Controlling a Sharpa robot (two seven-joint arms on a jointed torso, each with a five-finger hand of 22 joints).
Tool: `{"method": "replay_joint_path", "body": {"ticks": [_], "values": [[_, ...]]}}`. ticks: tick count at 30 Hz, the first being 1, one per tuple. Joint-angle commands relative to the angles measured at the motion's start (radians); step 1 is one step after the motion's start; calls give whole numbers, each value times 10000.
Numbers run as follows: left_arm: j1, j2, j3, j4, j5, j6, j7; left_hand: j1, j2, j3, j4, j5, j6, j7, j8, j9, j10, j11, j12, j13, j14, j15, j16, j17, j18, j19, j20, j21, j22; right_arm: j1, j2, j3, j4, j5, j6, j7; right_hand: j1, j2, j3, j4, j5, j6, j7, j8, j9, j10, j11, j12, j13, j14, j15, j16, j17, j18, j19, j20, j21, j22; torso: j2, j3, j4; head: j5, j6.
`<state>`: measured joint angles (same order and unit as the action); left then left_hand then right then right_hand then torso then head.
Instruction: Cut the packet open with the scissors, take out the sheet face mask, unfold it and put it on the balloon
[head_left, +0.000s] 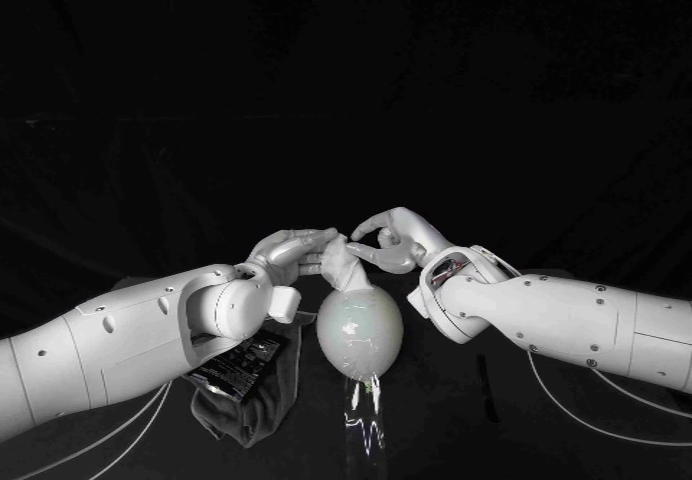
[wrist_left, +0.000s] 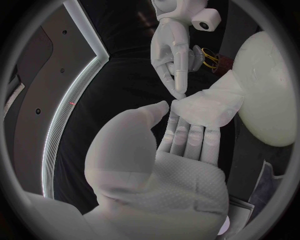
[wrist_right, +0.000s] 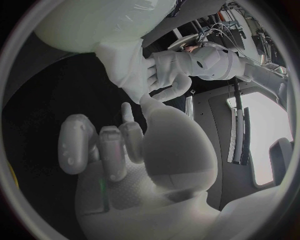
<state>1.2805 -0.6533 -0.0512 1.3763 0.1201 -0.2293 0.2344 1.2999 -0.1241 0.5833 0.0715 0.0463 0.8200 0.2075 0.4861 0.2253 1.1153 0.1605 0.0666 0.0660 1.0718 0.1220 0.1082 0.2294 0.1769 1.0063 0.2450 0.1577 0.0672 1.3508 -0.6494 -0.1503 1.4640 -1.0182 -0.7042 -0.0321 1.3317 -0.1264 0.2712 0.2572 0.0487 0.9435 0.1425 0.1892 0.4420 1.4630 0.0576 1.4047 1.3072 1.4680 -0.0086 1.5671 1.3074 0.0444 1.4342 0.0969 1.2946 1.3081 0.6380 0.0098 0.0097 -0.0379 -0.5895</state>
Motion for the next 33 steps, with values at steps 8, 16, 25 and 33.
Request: {"method": "replay_joint_path", "body": {"ticks": [8,16,25,33], "values": [[13,30,12,30,-141,270,31,140,38,-51,29,33,207,-6,-5,9,186,-70,91,21,35,-9,15,32,88,77,-22,-80,-10,-2,164,6,-58,59,-254,653,539,137,123,-258,-4,-26,51,-141,-62,239,63,-8,1679,1028,59,37,2634,150,-8,50,-19,1833,8,-6,12,-12,-19],[12,39,12,40,-210,320,35,148,59,-69,81,34,348,-52,9,19,320,-111,113,21,30,-27,14,52,85,79,-18,-109,-12,-3,257,7,-137,34,-221,672,564,147,129,-267,-5,-21,53,-148,-65,234,65,-16,1674,1028,61,37,2634,154,-19,52,-40,1827,-2,-6,7,10,-28],[12,43,12,43,-253,378,49,165,89,-72,124,35,464,-104,16,26,422,-150,117,17,27,-45,13,70,85,79,-13,-135,-13,-3,300,8,-170,-7,-189,628,606,206,152,-268,-4,29,49,-147,-69,244,67,6,1685,1028,65,37,2634,152,-14,57,-30,1830,-1,-3,0,9,-32],[12,56,12,43,-258,406,65,171,104,-72,139,35,503,-121,17,28,457,-163,117,16,25,-52,12,76,85,81,-11,-143,-13,-3,315,8,-182,-250,-56,411,1036,546,422,-481,-3,726,-225,176,49,332,-153,159,1763,1028,-87,37,2634,133,63,-21,118,1872,-2,-6,-2,1,-41]]}}
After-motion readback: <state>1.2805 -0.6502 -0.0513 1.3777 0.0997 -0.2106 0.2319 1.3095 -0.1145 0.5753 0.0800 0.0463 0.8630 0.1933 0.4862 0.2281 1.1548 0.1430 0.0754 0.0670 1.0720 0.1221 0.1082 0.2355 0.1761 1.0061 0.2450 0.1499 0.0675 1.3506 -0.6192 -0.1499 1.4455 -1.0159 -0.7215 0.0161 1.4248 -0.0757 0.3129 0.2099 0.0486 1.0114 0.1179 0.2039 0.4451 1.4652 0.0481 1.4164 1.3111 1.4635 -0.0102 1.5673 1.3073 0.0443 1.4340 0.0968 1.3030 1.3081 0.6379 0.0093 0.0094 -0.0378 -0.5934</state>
